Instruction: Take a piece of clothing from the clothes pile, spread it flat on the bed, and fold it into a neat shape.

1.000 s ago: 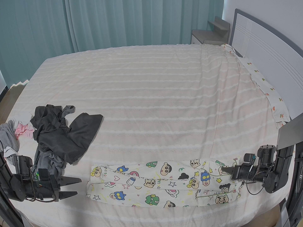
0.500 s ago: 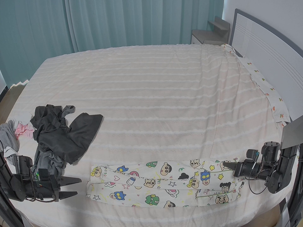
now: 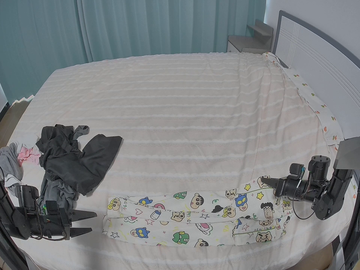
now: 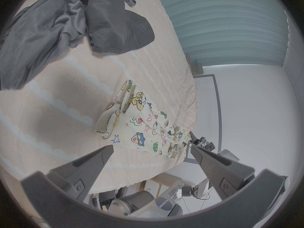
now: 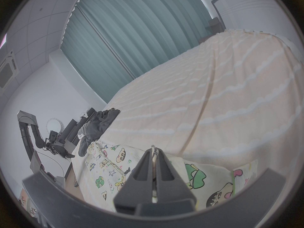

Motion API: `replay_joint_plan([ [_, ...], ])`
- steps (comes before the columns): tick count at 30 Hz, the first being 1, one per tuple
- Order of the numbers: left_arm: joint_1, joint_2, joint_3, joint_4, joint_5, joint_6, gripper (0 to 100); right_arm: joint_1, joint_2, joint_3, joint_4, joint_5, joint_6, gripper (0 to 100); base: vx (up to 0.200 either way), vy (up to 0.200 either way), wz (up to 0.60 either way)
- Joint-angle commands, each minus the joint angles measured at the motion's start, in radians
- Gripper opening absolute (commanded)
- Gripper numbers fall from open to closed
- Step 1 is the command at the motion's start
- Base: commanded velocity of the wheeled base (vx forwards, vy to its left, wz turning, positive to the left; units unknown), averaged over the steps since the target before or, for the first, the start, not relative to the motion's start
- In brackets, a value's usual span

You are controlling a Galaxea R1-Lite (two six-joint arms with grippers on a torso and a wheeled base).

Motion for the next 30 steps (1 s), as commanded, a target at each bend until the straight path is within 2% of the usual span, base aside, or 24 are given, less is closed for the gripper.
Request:
replay_joint_plan([
  [1,0.001,0.002,0.0,0.0,0.0,-0.001,100,0.002,0.007,-0.068,0.061,0.0,0.0,0,0.0,0.0,0.0],
  [5,-0.001,0.002,0.0,0.0,0.0,-0.001,100,0.013,0.013,-0.11,0.129,-0.001,0.0,0,0.0,0.0,0.0],
  [16,-0.001,0.002,0.0,0.0,0.0,0.001,100,0.013,0.085,-0.148,0.153,-0.015,0.0,0,0.0,0.0,0.0],
  [20,-0.001,0.002,0.0,0.0,0.0,0.001,100,0.007,0.087,-0.154,0.203,-0.017,0.0,0,0.0,0.0,0.0],
  [21,-0.001,0.002,0.0,0.0,0.0,0.001,100,0.005,0.085,-0.16,0.212,-0.017,0.0,100,0.0,0.0,0.0],
  [24,-0.001,0.002,0.0,0.0,0.0,0.001,100,-0.002,0.079,-0.16,0.212,-0.023,0.0,100,0.0,0.0,0.0],
  [30,-0.002,0.002,0.0,0.0,0.0,0.001,100,-0.025,0.033,-0.16,0.192,-0.083,0.008,100,0.0,0.0,0.0],
])
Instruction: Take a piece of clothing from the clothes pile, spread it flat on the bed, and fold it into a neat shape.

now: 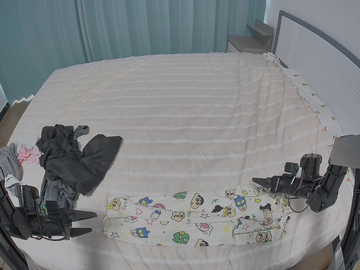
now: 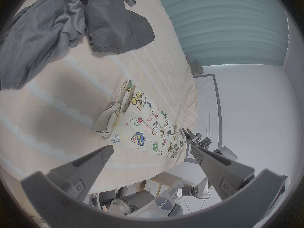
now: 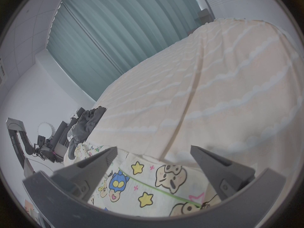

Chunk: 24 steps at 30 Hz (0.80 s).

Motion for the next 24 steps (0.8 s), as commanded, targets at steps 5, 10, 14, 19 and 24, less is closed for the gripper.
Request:
replay_joint_plan([
  [5,-0.001,0.002,0.001,0.0,0.0,0.0,100,-0.006,-0.132,0.057,-0.049,-0.021,0.101,100,0.0,0.0,0.0],
  [10,-0.001,0.005,0.001,0.0,0.0,0.001,100,0.083,-0.212,0.18,-0.062,-0.016,0.127,100,0.0,0.0,0.0],
  [14,-0.001,0.007,0.001,0.0,0.0,0.012,100,0.135,-0.167,0.228,-0.058,-0.018,0.132,100,0.0,0.0,0.0],
  [19,-0.001,0.008,0.004,0.0,0.0,0.014,100,0.122,-0.041,0.237,-0.081,-0.025,0.13,100,0.0,0.0,0.0],
  [24,-0.001,0.007,0.006,0.0,0.002,0.012,100,0.052,0.006,0.257,-0.101,-0.021,0.135,100,0.0,0.0,0.0],
])
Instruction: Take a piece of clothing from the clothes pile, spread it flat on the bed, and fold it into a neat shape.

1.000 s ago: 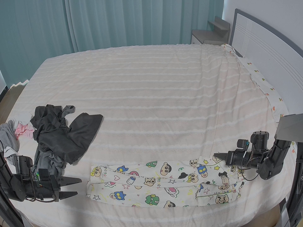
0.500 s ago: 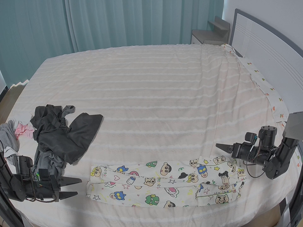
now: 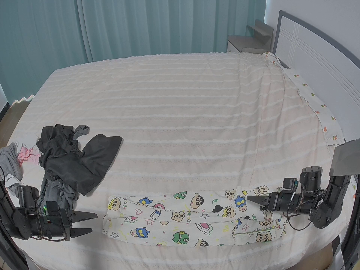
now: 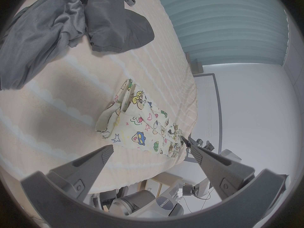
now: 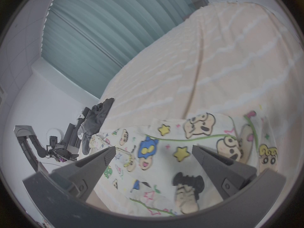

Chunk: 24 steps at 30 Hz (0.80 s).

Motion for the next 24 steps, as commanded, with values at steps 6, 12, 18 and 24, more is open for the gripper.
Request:
replay_joint_plan([
  [6,-0.019,-0.002,0.025,0.0,0.001,0.038,100,-0.128,0.065,0.086,-0.088,0.006,0.025,100,0.0,0.0,0.0],
  [12,-0.026,-0.017,0.041,0.0,0.004,0.089,100,-0.129,-0.116,0.181,-0.214,0.004,0.163,100,0.0,0.0,0.0],
  [18,-0.026,-0.02,0.053,0.0,0.004,0.09,100,-0.137,-0.383,0.275,-0.202,0.003,0.376,100,-0.033,0.0,0.0],
  [24,-0.026,-0.017,0.053,0.0,0.004,0.09,100,-0.154,-0.543,0.275,-0.096,0.003,0.516,100,-0.067,0.0,0.0],
])
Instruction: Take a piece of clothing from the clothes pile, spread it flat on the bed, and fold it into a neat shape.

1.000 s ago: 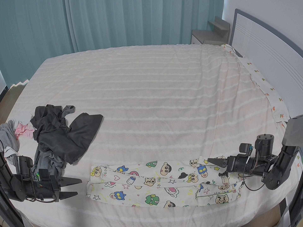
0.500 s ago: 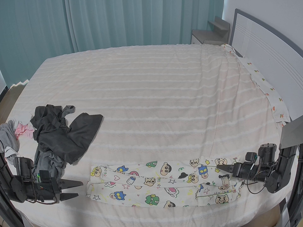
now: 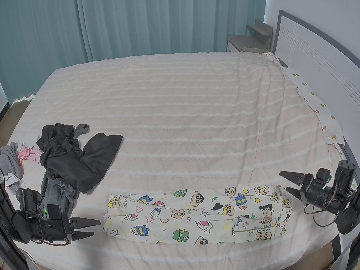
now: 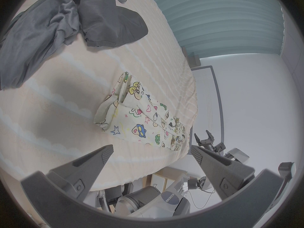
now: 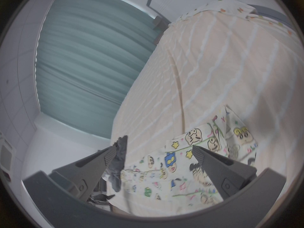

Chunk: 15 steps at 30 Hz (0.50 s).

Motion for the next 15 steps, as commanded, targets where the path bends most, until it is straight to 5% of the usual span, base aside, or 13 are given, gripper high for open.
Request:
replay_joint_plan([
  [1,-0.001,-0.002,0.011,0.001,0.001,0.005,100,-0.01,-0.281,0.048,0.092,0.001,0.083,100,0.0,0.0,0.0],
  [11,-0.001,0.006,0.011,0.0,-0.001,0.007,100,0.027,-0.341,0.048,0.141,-0.002,0.063,100,-0.18,0.0,0.0],
  [15,-0.001,0.006,0.01,0.0,-0.002,0.008,100,0.026,-0.291,0.048,0.217,-0.004,-0.023,100,0.0,0.0,0.0],
])
